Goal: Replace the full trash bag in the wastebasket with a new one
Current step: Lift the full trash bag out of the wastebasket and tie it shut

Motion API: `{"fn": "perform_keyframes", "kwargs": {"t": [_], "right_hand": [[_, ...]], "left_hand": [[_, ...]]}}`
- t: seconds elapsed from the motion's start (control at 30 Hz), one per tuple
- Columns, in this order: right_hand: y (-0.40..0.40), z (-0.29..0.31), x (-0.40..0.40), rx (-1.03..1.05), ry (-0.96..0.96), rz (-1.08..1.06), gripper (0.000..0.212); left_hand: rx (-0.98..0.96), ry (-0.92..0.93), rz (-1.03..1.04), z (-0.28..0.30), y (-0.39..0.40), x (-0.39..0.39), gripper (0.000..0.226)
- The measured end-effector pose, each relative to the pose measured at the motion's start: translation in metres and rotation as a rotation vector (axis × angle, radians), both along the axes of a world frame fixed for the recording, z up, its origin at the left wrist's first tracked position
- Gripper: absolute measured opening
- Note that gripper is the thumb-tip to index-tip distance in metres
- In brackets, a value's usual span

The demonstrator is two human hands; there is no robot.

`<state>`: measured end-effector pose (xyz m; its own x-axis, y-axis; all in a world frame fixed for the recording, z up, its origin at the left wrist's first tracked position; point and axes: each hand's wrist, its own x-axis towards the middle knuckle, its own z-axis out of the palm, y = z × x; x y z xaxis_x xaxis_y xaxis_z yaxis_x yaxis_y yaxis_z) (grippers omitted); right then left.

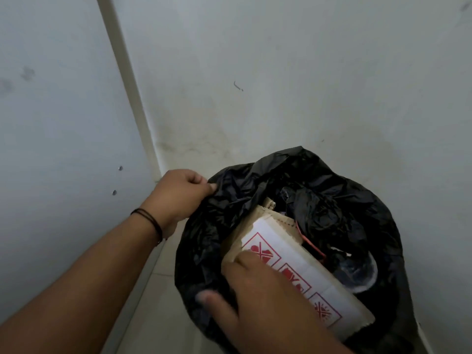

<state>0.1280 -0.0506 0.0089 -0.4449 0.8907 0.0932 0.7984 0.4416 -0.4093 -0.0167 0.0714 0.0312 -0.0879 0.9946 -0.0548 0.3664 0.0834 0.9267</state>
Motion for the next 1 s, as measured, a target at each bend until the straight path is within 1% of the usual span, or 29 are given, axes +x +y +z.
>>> {"fn": "perform_keyframes", "kwargs": {"t": [0.03,0.07,0.13,0.17,0.2,0.23,0.27,0.3,0.33,0.37,0.4,0.47,0.53,0.57,0.6,0.63,0.7,0.77,0.8,0.83,0.87,0.9,0.93,1.0], "right_hand": [[-0.002,-0.003,-0.005,-0.019,-0.049,-0.017,0.055],[-0.004,-0.006,-0.009,-0.051,-0.100,-0.029,0.058],[-0.006,-0.008,-0.014,-0.071,-0.068,-0.081,0.046],[-0.006,-0.008,-0.014,-0.061,-0.024,-0.107,0.039],[-0.004,-0.009,-0.011,-0.045,0.025,-0.142,0.033],[-0.001,-0.008,-0.008,-0.015,0.068,-0.170,0.028],[0.002,-0.008,-0.004,0.035,0.086,-0.187,0.025],[0.006,-0.008,0.000,0.084,0.102,-0.204,0.023],[0.011,-0.007,0.006,0.120,0.121,-0.230,0.021],[0.016,-0.006,0.011,0.135,0.143,-0.262,0.019],[0.021,-0.003,0.016,0.135,0.168,-0.295,0.019],[0.025,0.000,0.024,0.103,0.218,-0.310,0.017],[0.024,0.003,0.026,0.093,0.184,-0.273,0.016],[0.020,0.004,0.023,0.162,0.152,-0.272,0.015],[0.014,0.006,0.019,0.254,0.117,-0.277,0.012],[0.008,0.007,0.014,0.329,0.086,-0.262,0.006],[-0.005,0.011,0.001,0.366,0.055,-0.192,0.029],[-0.012,0.007,-0.008,0.259,-0.094,-0.142,0.046],[-0.013,0.005,-0.009,0.186,-0.175,-0.130,0.048],[-0.013,0.002,-0.007,0.161,-0.218,-0.122,0.046],[-0.011,-0.001,-0.004,0.175,-0.194,-0.119,0.039],[-0.008,-0.002,-0.002,0.190,-0.119,-0.123,0.029],[-0.006,-0.001,0.000,0.211,-0.032,-0.131,0.023],[0.001,0.001,0.006,0.209,0.094,-0.182,0.022]], "left_hand": [[-0.039,-0.101,-0.042,0.005,-0.001,0.000,0.016],[-0.070,-0.194,-0.082,0.010,-0.003,-0.002,0.015],[-0.099,-0.328,-0.107,0.018,-0.007,-0.007,0.010],[-0.106,-0.331,-0.086,0.018,-0.007,-0.010,0.009],[-0.125,-0.260,-0.054,0.017,-0.008,-0.015,0.011],[-0.173,-0.123,-0.045,0.015,-0.009,-0.020,0.014],[-0.257,0.037,-0.093,0.014,-0.013,-0.026,0.019],[-0.366,0.166,-0.193,0.012,-0.016,-0.031,0.022],[-0.470,0.242,-0.304,0.010,-0.020,-0.035,0.022],[-0.541,0.266,-0.395,0.010,-0.024,-0.036,0.021],[-0.568,0.258,-0.454,0.010,-0.027,-0.036,0.019],[-0.519,0.293,-0.506,0.008,-0.029,-0.032,0.019],[-0.410,0.422,-0.475,0.008,-0.029,-0.027,0.019],[-0.351,0.457,-0.427,0.008,-0.028,-0.028,0.017],[-0.297,0.456,-0.373,0.009,-0.027,-0.028,0.016],[-0.250,0.415,-0.325,0.010,-0.026,-0.029,0.017],[-0.185,0.282,-0.251,0.016,-0.025,-0.030,0.015],[-0.137,0.156,-0.193,0.023,-0.028,-0.028,0.010],[-0.118,0.094,-0.176,0.026,-0.029,-0.027,0.009],[-0.105,0.039,-0.167,0.029,-0.030,-0.027,0.012],[-0.096,0.015,-0.169,0.032,-0.031,-0.028,0.020],[-0.067,0.058,-0.190,0.034,-0.032,-0.031,0.030],[-0.010,0.167,-0.237,0.038,-0.033,-0.034,0.035],[0.085,0.378,-0.416,0.048,-0.039,-0.040,0.033]]}}
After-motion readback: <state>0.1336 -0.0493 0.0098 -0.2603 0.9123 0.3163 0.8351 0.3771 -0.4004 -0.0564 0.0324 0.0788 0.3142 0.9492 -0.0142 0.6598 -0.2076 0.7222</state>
